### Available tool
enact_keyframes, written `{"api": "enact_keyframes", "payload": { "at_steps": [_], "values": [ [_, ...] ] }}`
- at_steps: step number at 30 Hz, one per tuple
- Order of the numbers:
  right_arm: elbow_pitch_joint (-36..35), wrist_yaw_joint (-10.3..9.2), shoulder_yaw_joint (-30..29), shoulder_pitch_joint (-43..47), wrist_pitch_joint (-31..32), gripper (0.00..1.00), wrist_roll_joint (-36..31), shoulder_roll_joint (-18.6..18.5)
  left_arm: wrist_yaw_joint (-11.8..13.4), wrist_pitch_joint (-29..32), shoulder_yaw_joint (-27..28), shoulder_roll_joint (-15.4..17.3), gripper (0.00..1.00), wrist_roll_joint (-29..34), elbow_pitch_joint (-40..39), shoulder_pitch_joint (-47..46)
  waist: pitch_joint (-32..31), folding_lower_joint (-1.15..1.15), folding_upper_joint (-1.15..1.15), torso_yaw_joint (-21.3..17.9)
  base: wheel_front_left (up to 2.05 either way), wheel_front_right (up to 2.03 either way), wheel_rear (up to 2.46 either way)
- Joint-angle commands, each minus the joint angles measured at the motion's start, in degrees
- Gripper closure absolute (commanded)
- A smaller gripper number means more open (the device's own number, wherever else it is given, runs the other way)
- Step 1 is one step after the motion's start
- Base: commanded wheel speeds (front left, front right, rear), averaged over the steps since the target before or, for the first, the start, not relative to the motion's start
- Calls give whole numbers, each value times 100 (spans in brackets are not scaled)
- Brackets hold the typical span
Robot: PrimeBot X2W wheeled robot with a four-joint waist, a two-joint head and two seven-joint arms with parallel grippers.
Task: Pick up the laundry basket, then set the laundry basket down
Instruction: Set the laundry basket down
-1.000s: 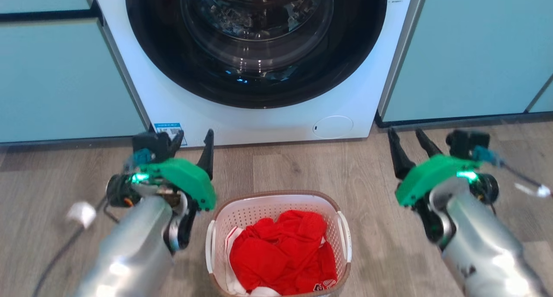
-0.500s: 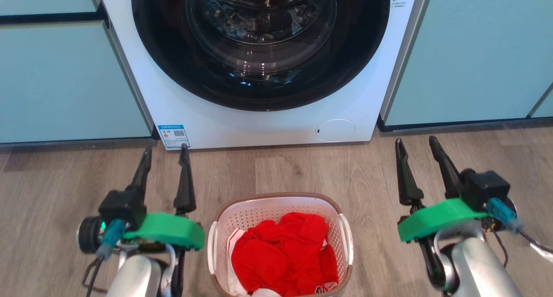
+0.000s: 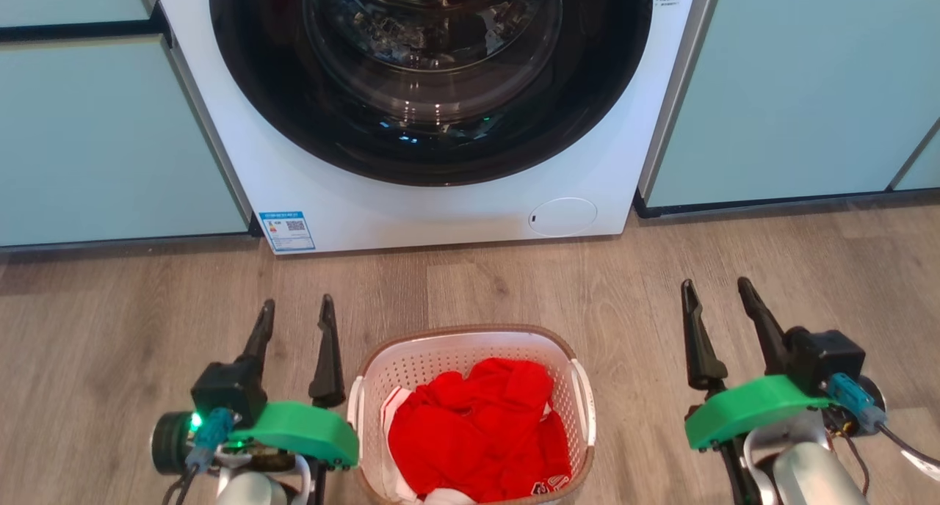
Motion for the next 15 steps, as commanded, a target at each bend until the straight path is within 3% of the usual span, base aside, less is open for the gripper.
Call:
{"api": "enact_keyframes", "payload": {
  "at_steps": [1,15],
  "values": [
    [-157,41,119,-83,-72,0,-9,39,-8,-30,115,-18,0,-49,-127,-186,4,0,0,0,0,0,0],
    [-119,41,160,-120,-72,0,-2,40,-87,-30,80,-19,0,-191,-93,-258,-3,0,0,15,0,0,0]
  ]
}}
